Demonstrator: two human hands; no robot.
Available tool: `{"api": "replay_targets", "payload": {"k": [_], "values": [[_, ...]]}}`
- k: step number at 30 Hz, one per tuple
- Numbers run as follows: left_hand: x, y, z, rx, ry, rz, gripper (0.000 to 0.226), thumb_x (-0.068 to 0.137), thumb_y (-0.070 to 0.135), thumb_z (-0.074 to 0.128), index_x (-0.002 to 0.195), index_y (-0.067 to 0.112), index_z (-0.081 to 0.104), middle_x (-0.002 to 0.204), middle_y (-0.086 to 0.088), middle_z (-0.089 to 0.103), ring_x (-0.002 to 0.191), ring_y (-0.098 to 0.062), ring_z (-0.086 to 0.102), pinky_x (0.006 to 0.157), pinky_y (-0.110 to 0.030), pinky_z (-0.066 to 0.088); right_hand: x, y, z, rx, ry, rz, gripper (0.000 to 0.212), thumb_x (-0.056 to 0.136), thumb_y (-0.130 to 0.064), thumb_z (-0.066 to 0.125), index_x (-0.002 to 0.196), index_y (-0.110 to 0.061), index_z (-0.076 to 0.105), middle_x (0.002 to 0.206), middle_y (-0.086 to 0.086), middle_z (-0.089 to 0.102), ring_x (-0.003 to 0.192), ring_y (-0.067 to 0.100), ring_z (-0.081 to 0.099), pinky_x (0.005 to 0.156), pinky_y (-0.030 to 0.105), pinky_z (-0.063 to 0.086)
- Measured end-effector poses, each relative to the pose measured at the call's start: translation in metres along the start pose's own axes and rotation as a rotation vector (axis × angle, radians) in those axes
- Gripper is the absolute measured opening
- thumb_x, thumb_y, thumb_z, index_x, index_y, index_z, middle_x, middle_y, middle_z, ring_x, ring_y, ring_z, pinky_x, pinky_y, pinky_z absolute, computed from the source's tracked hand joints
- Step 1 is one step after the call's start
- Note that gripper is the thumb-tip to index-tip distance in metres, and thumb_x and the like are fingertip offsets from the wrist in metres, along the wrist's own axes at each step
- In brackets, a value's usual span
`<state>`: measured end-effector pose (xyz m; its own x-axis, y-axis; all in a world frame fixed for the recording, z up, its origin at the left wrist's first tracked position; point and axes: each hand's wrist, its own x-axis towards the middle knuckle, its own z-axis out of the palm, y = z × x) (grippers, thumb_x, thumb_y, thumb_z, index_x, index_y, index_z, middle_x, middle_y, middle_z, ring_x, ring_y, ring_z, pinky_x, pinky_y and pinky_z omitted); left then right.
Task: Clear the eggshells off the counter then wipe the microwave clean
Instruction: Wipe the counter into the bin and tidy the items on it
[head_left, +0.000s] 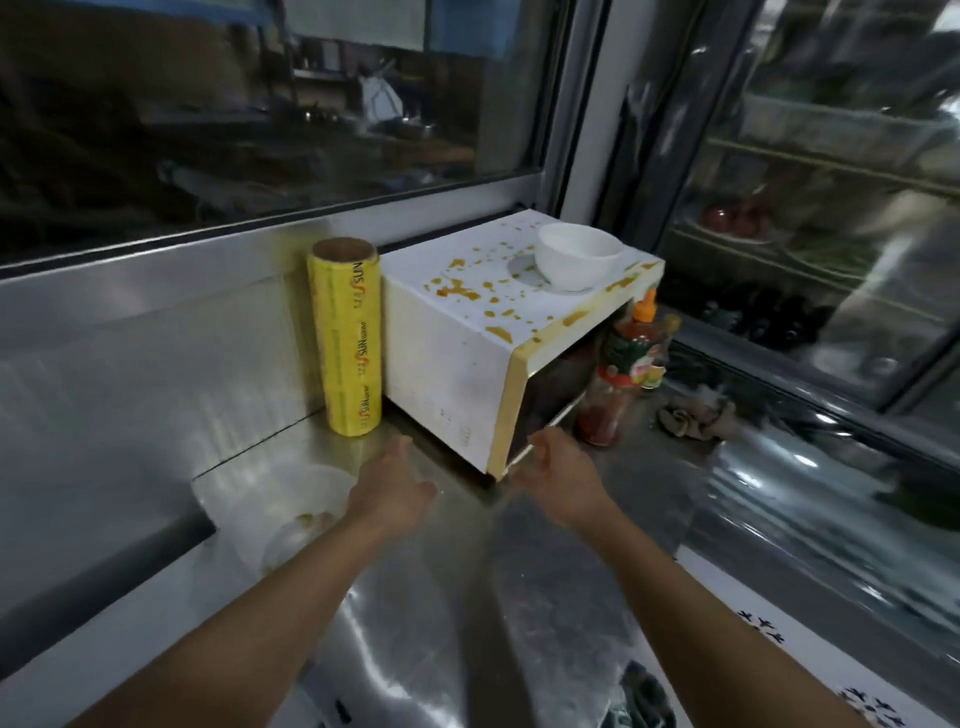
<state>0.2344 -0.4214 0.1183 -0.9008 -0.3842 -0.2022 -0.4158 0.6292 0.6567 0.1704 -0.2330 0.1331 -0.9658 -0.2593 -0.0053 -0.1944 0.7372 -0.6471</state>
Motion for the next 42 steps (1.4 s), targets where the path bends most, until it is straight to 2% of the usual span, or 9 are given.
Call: {"api": "replay_targets", "payload": {"k": [8, 15, 19, 22, 26, 30, 34, 38, 42], "values": [[0.006, 0.068, 0.041, 0.004, -0.199, 0.218, 0.066, 0.085, 0.034, 0.064, 0.14, 0.017, 0.031, 0.14, -0.007, 0.045, 0.124, -0.026, 0.047, 0.101, -0.037, 0.041, -0.013, 0.041, -0.07, 0.002, 0.153, 0.066, 0.043, 0.082, -0.025, 0.067, 0.117, -0.01, 0.049, 0.114, 0.011, 0.058, 0.098, 0.023, 0.056, 0.068, 0.017, 0.031], [0.021, 0.131, 0.081, -0.018, -0.228, 0.297, 0.071, 0.086, 0.037, 0.063, 0.143, 0.021, 0.025, 0.145, -0.004, 0.041, 0.13, -0.024, 0.043, 0.1, -0.032, 0.04, 0.008, 0.088, -0.124, 0.031, 0.225, 0.127, 0.053, 0.081, -0.028, 0.069, 0.123, -0.008, 0.045, 0.12, 0.011, 0.055, 0.109, 0.025, 0.054, 0.091, 0.039, 0.046], [0.039, 0.168, 0.109, -0.047, -0.218, 0.283, 0.072, 0.085, 0.039, 0.064, 0.143, 0.021, 0.024, 0.145, -0.003, 0.04, 0.126, -0.024, 0.046, 0.094, -0.032, 0.044, 0.039, 0.128, -0.15, 0.028, 0.234, 0.101, 0.051, 0.082, -0.028, 0.067, 0.123, -0.009, 0.044, 0.119, 0.01, 0.055, 0.105, 0.022, 0.053, 0.09, 0.036, 0.046], [0.053, 0.195, 0.136, -0.111, -0.143, 0.233, 0.075, 0.083, 0.036, 0.067, 0.143, 0.019, 0.025, 0.142, -0.004, 0.043, 0.121, -0.024, 0.049, 0.088, -0.03, 0.044, 0.071, 0.162, -0.168, 0.005, 0.229, 0.075, 0.044, 0.082, -0.029, 0.066, 0.117, -0.012, 0.046, 0.105, 0.004, 0.056, 0.086, 0.012, 0.048, 0.069, 0.025, 0.04], [0.073, 0.225, 0.175, -0.208, -0.013, 0.115, 0.081, 0.08, 0.032, 0.072, 0.144, 0.015, 0.025, 0.144, -0.006, 0.042, 0.128, -0.025, 0.045, 0.099, -0.035, 0.042, 0.119, 0.21, -0.187, -0.002, 0.183, 0.039, 0.039, 0.082, -0.032, 0.066, 0.112, -0.015, 0.047, 0.099, -0.003, 0.052, 0.09, 0.013, 0.05, 0.062, 0.019, 0.034], [0.099, 0.247, 0.204, -0.336, 0.106, -0.011, 0.086, 0.076, 0.025, 0.077, 0.144, 0.012, 0.026, 0.145, -0.011, 0.04, 0.13, -0.027, 0.042, 0.103, -0.035, 0.039, 0.178, 0.246, -0.202, 0.032, 0.106, 0.03, 0.045, 0.084, -0.03, 0.065, 0.12, -0.01, 0.047, 0.107, 0.006, 0.06, 0.1, 0.022, 0.058, 0.075, 0.026, 0.04], [0.123, 0.26, 0.224, -0.372, 0.212, -0.044, 0.088, 0.072, 0.022, 0.08, 0.143, 0.011, 0.028, 0.142, -0.008, 0.044, 0.128, -0.023, 0.044, 0.101, -0.031, 0.039, 0.236, 0.268, -0.206, 0.051, 0.09, -0.024, 0.043, 0.084, -0.028, 0.064, 0.119, -0.008, 0.05, 0.104, 0.008, 0.06, 0.102, 0.026, 0.058, 0.071, 0.024, 0.035], [0.145, 0.27, 0.239, -0.45, 0.291, -0.031, 0.082, 0.068, 0.016, 0.083, 0.136, 0.015, 0.036, 0.126, -0.001, 0.056, 0.103, -0.01, 0.051, 0.086, -0.023, 0.04, 0.287, 0.283, -0.197, 0.157, 0.073, -0.011, 0.053, 0.081, -0.025, 0.07, 0.125, -0.007, 0.047, 0.117, 0.012, 0.059, 0.11, 0.028, 0.056, 0.093, 0.035, 0.044], [0.162, 0.274, 0.252, -0.485, 0.397, -0.053, 0.084, 0.062, 0.018, 0.086, 0.131, 0.019, 0.039, 0.109, 0.005, 0.058, 0.096, -0.013, 0.056, 0.083, -0.026, 0.046, 0.321, 0.291, -0.179, 0.272, 0.118, 0.022, 0.06, 0.078, -0.023, 0.073, 0.129, -0.01, 0.045, 0.126, 0.011, 0.055, 0.114, 0.027, 0.054, 0.096, 0.036, 0.043]]}}
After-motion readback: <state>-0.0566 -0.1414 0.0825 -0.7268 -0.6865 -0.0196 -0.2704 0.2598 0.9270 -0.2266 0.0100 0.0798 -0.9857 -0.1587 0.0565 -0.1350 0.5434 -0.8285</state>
